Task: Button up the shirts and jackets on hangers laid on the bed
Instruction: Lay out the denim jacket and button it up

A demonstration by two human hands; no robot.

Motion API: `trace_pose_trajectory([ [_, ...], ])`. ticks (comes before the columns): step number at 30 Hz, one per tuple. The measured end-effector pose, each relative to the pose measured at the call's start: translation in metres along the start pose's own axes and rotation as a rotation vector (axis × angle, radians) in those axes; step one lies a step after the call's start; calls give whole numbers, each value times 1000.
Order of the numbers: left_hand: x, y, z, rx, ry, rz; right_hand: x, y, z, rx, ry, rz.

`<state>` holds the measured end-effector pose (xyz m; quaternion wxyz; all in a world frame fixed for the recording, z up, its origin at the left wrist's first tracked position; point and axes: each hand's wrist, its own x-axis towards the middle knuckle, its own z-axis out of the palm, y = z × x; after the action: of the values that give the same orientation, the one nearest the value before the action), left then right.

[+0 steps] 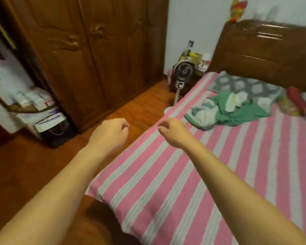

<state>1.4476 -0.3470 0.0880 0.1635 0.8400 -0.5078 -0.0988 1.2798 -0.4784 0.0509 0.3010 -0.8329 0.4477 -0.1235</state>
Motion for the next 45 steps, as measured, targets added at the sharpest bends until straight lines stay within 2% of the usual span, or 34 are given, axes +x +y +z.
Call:
trace_pose_trajectory([
  [4,38,88,71,-51,-273,255,-52,102,-45,28,136,323],
  [9,18,188,180,-45,-681,667,-225,200,-53,94,316,889],
  [13,-74,286,204,-118,-887,1025,-396,212,-58,110,463,1283],
  [16,-152,356,200,-191,-966,1285,-497,192,-74,93,739,1472],
  [19,-234,409,196,-215,-1054,1490,-578,166,-78,69,951,1545],
  [22,-316,439,203,-230,-1133,1622,-657,154,-65,107,1056,1677],
  [26,-417,475,235,-169,-1193,1756,-774,176,-55,141,1233,1809],
  [29,-483,519,266,-125,-1237,1790,-861,212,-63,151,1352,1820],
  [33,-557,591,292,3,-1269,1773,-958,246,-70,195,1311,1844],
  [37,-631,644,290,-37,-1302,1749,-1040,262,-91,223,1305,1891],
  [41,-701,678,299,-29,-1348,1749,-1091,271,-121,185,1375,1844],
  [45,-777,708,316,-10,-1369,1821,-1125,282,-125,197,1390,1834],
])
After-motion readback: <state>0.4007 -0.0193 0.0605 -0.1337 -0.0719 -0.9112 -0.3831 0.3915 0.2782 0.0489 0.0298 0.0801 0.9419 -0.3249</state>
